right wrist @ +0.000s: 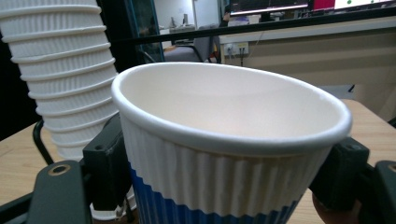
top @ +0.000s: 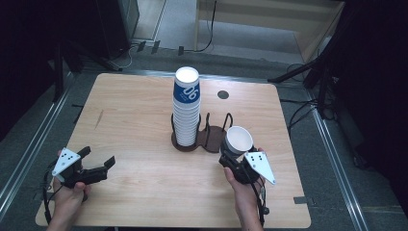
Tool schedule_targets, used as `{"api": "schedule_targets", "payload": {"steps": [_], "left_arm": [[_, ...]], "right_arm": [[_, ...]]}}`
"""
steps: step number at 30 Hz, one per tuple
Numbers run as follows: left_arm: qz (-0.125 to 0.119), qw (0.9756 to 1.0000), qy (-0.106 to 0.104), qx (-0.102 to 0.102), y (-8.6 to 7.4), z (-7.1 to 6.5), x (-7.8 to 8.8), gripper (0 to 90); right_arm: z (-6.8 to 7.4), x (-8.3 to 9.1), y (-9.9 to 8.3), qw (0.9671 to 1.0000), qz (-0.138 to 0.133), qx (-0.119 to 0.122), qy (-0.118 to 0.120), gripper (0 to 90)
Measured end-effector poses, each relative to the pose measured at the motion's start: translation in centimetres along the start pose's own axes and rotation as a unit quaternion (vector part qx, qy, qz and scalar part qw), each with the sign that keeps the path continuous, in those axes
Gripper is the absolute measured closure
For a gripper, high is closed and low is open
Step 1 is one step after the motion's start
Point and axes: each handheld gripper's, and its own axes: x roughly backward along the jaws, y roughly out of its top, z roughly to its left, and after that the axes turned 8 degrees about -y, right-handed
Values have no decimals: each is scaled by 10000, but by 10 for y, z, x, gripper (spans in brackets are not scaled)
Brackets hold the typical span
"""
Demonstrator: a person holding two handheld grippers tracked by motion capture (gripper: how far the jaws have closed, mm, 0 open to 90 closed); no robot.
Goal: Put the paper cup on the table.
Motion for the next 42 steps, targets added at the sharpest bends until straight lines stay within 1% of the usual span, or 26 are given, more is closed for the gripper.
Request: {"api": "schedule_targets", "payload": {"steps": [3,5,8,10,14,17,19,20,24,26,33,34,35,37,39,40,42], "left_arm": [[55,9999,82,-22,-2,5,1,2],[67,9999,135,5,-3,8,1,2],[88,9997,225,-4,-5,13,1,2],[80,9997,248,21,-6,14,1,2],[63,9995,306,-26,-9,13,0,2],[46,9995,306,-42,-11,11,-1,2],[41,9994,316,-96,-12,10,-1,2],[33,9995,308,-94,-12,9,0,2],[-45,9996,273,15,-12,11,1,2],[-68,9996,265,49,-12,12,2,2],[-65,9996,266,-4,-13,10,2,2],[-78,9996,260,4,-13,10,2,2],[-86,9997,249,20,-13,10,2,2],[-86,9997,245,32,-13,10,3,2],[-92,9997,243,30,-13,10,3,2],[-90,9997,243,29,-13,10,3,2],[-90,9997,240,27,-13,10,3,2]], "right_arm": [[-6,-1,2,9999,-60,-15,-80,210],[-10,-1,3,9999,-83,-45,-125,210],[-16,-3,3,9996,-107,-7,-244,210],[-20,-3,3,9994,-99,13,-330,210],[-27,-5,2,9987,-138,68,-477,210],[-32,-8,1,9982,-140,116,-567,210],[-36,-10,0,9979,-129,120,-617,210],[-38,-12,-1,9976,-123,177,-656,210],[-42,-17,-4,9966,-91,274,-773,210],[-45,-21,-5,9963,-75,294,-809,210],[-51,-34,-8,9957,-23,233,-891,210],[-52,-37,-8,9955,-30,283,-901,210],[-53,-40,-9,9953,-28,283,-929,210],[-54,-46,-9,9950,-109,337,-936,209],[-56,-53,-10,9937,-187,482,-998,208],[-57,-57,-11,9931,-204,516,-1035,208],[-60,-66,-12,9921,-151,540,-1123,208]]}}
